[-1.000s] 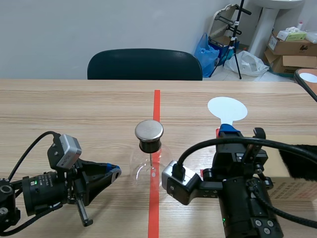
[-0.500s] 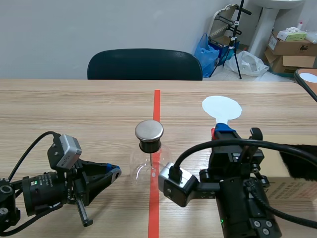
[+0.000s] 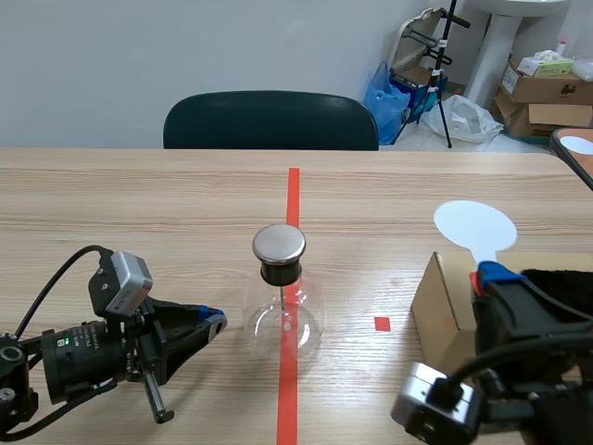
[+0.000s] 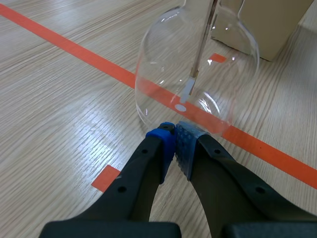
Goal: Do the electroscope experiment
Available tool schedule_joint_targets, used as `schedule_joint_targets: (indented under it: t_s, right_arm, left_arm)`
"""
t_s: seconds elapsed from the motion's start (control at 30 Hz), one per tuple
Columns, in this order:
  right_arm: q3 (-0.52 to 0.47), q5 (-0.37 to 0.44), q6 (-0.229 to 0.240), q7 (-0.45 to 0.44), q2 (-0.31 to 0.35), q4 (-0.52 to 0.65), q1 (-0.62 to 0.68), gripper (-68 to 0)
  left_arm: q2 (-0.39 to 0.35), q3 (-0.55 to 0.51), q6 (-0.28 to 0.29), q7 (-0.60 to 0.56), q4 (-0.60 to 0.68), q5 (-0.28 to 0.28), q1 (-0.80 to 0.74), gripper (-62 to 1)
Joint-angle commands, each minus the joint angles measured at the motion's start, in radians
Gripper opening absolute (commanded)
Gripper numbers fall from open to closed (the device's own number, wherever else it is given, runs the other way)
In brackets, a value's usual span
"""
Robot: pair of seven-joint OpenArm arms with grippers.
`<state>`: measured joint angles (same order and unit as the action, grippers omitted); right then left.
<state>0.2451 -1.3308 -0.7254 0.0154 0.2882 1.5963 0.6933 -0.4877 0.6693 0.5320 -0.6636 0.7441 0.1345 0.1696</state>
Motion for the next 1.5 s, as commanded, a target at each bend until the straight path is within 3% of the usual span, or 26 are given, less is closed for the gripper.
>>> schedule_joint_targets:
  t_s: [0.0, 0.2, 0.4, 0.6, 0.77, 0.97, 1.07, 1.17, 1.27, 1.37, 1.47]
  right_arm:
    - [-0.027, 0.025, -0.058, -0.027, 0.000, 0.011, 0.007, -66.5]
    - [-0.149, 0.130, -0.058, -0.152, -0.001, 0.011, 0.069, -66.4]
    - [-0.278, 0.262, -0.058, -0.319, -0.027, 0.011, 0.101, -66.4]
    - [-0.410, 0.328, -0.058, -0.497, -0.113, 0.010, 0.102, -66.4]
    - [-0.475, 0.394, -0.058, -0.633, -0.154, -0.028, 0.098, -66.4]
    - [-0.521, 0.399, -0.058, -0.685, -0.172, -0.132, 0.040, -66.4]
    - [-0.538, 0.392, -0.058, -0.684, -0.172, -0.177, 0.003, -66.4]
    - [-0.553, 0.365, -0.058, -0.684, -0.172, -0.216, -0.027, -66.4]
    - [-0.558, 0.328, -0.058, -0.673, -0.172, -0.257, -0.048, -66.4]
    - [-0.560, 0.299, -0.058, -0.665, -0.172, -0.303, -0.071, -66.4]
    - [-0.560, 0.276, -0.058, -0.658, -0.172, -0.343, -0.087, -66.4]
  left_arm:
    - [0.002, -0.006, 0.005, -0.017, 0.021, 0.009, 0.013, -58.1]
    - [-0.042, -0.009, 0.010, -0.029, 0.043, 0.018, -0.005, -58.2]
    - [-0.174, -0.037, 0.017, -0.150, 0.200, 0.037, -0.126, -58.2]
    - [-0.344, -0.166, 0.094, -0.285, 0.415, 0.032, -0.348, -58.2]
    - [-0.431, -0.317, 0.097, -0.334, 0.598, -0.002, -0.557, -58.2]
    - [-0.429, -0.521, 0.100, -0.335, 0.816, -0.124, -0.806, -58.2]
    - [-0.404, -0.596, 0.099, -0.309, 0.897, -0.124, -0.887, -58.2]
    - [-0.369, -0.631, 0.089, -0.195, 0.960, -0.124, -0.910, -57.4]
    - [-0.352, -0.638, 0.089, -0.097, 0.999, -0.119, -0.923, -44.4]
    - [-0.334, -0.638, 0.085, -0.095, 1.004, -0.106, -0.923, -23.2]
    - [-0.324, -0.638, 0.081, -0.096, 1.004, -0.059, -0.922, -3.8]
